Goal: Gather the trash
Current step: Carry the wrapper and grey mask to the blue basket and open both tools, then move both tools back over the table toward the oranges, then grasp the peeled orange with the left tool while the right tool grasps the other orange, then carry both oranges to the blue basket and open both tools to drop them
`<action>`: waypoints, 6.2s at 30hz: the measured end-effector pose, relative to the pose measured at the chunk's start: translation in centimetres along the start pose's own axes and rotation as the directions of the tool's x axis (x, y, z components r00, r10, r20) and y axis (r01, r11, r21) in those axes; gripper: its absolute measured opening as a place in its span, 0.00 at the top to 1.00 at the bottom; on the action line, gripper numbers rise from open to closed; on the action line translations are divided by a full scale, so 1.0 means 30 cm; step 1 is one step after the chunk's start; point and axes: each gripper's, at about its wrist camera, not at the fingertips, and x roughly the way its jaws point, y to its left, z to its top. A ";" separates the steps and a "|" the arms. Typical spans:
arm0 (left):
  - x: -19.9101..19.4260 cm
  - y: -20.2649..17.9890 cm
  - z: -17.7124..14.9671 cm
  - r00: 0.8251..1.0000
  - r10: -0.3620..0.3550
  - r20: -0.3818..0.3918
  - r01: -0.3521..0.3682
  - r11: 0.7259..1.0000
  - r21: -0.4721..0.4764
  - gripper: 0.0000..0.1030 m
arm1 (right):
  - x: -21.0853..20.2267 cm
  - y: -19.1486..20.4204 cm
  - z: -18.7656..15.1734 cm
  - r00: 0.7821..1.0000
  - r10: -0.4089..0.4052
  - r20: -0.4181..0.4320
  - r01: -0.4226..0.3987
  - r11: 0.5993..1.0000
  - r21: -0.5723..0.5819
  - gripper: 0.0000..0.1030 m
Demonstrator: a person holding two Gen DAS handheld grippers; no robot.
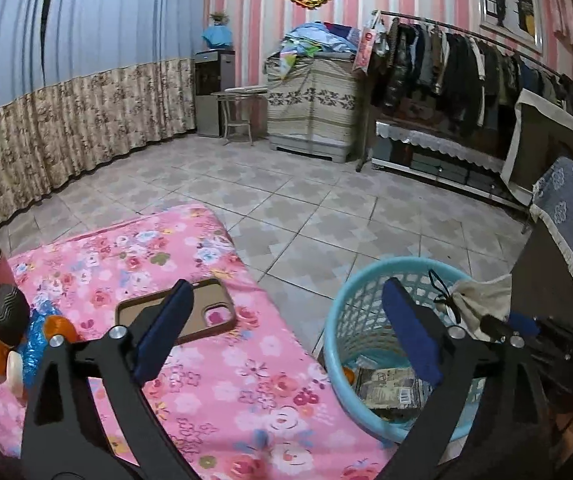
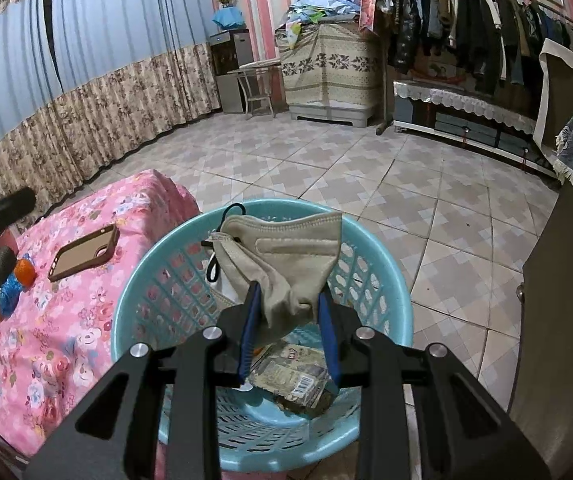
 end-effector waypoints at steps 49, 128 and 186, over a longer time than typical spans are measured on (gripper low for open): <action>-0.177 1.171 -0.333 0.882 0.435 -0.182 -0.471 0.836 -0.283 0.05 | -0.001 0.849 -0.015 0.973 0.205 0.105 -0.173 0.950 -0.260 0.09; -0.331 1.015 -0.200 0.912 0.409 -0.033 -0.400 0.868 -0.294 0.59 | -0.085 0.966 0.037 0.945 0.323 0.038 -0.282 0.872 -0.399 0.60; 0.066 -0.080 -0.043 0.999 0.011 -0.032 -0.010 0.998 0.054 0.05 | 0.022 0.005 -0.029 1.000 -0.026 0.018 0.026 0.999 -0.035 0.60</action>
